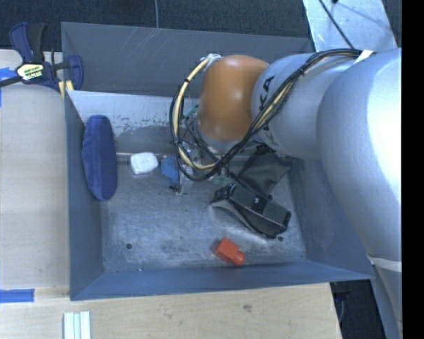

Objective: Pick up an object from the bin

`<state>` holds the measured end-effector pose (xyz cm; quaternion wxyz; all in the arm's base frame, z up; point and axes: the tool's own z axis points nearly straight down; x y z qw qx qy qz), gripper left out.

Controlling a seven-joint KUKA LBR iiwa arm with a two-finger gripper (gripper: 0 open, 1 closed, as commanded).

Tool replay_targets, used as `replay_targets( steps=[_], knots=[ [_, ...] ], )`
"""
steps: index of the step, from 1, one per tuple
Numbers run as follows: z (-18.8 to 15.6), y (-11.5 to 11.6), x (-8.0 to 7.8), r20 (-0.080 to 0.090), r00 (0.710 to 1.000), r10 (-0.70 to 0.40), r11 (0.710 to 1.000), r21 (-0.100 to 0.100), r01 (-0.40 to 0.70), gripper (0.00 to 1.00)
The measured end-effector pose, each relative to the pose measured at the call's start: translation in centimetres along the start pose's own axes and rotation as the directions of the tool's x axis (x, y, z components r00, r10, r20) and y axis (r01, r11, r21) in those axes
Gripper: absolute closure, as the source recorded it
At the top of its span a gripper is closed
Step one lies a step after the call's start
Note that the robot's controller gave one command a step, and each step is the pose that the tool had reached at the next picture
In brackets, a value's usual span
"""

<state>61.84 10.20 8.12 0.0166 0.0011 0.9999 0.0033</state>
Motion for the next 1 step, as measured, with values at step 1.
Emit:
replay_targets(
  steps=[1],
  knots=[
    [-13.75, 1.74, 1.35, -0.021, 0.999, -0.037, 0.999, 0.003, 0.037, 1.0]
  ],
)
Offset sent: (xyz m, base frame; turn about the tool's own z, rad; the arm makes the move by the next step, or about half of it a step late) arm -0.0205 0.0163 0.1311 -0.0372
